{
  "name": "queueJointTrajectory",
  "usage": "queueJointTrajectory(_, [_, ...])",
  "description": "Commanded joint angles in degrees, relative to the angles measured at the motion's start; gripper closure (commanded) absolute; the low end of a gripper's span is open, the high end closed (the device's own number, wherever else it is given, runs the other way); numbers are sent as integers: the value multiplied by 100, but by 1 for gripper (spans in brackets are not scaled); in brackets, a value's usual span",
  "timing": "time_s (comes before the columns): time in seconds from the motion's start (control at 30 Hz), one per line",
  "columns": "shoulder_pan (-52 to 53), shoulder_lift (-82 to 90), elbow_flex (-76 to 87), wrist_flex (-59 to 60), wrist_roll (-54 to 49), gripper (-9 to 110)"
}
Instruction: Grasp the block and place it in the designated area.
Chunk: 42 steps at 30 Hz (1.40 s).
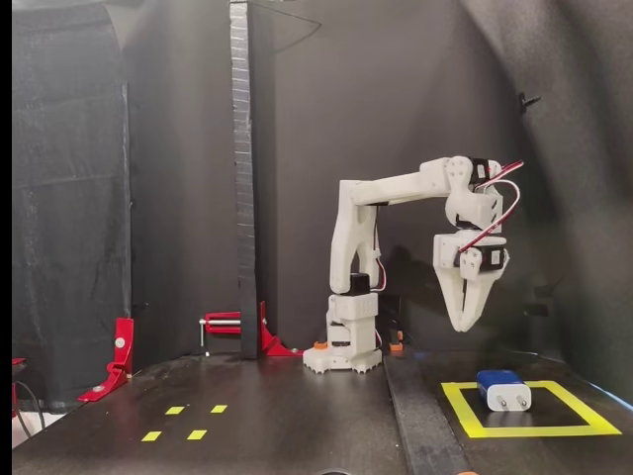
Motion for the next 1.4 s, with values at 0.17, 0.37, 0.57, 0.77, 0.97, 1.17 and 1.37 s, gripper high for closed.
queueJointTrajectory(0.17, [1301,290,-123,-114,-299,102])
queueJointTrajectory(0.37, [2540,264,-114,-290,-756,102])
queueJointTrajectory(0.57, [3410,281,-114,-325,-1151,102])
queueJointTrajectory(0.77, [3744,483,-114,-272,-1248,102])
queueJointTrajectory(0.97, [3929,562,-114,-316,-1380,102])
queueJointTrajectory(1.17, [4148,958,141,-976,-1415,102])
queueJointTrajectory(1.37, [4351,2276,1485,-2391,-1406,102])
